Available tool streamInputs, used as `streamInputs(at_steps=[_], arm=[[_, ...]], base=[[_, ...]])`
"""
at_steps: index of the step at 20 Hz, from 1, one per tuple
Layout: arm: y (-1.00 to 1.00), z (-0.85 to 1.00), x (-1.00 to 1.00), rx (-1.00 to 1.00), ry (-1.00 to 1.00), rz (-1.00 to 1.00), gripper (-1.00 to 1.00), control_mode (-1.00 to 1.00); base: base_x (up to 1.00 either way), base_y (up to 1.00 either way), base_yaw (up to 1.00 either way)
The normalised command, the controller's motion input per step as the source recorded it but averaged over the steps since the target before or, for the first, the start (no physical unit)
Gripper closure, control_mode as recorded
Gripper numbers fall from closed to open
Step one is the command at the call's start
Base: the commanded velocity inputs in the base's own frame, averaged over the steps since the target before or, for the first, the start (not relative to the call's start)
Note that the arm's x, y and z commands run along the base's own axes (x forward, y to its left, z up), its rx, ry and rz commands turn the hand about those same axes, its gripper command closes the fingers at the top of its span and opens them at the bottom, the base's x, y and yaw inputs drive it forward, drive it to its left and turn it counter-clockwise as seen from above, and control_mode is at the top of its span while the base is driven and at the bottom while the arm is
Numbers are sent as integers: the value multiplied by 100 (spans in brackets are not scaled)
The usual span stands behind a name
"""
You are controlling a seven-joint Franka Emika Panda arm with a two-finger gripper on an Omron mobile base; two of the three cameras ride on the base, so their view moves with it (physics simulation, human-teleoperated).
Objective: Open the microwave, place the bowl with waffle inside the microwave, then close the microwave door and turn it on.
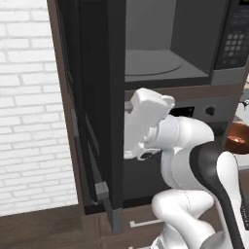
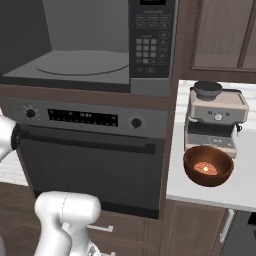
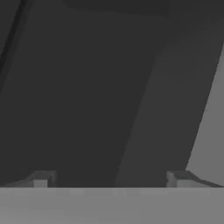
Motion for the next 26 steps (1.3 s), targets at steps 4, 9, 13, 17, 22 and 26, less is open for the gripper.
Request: streamInputs(at_steps=[4, 9, 13, 17, 22, 26], arm=[[-39, 0, 0, 0, 37, -15, -100, -100], [-98, -5, 0, -16, 38, -4, -100, -100], [-100, -31, 0, -31, 11, 11, -100, -100], [-100, -42, -2, -34, 2, 22, -100, -100], [-100, -18, -34, -46, 28, 2, -100, -100], [-100, -54, -16, -31, 12, 0, -100, -100]], base=[[0, 0, 0], [0, 0, 0], [0, 0, 0], [0, 0, 0], [0, 0, 0], [0, 0, 0]])
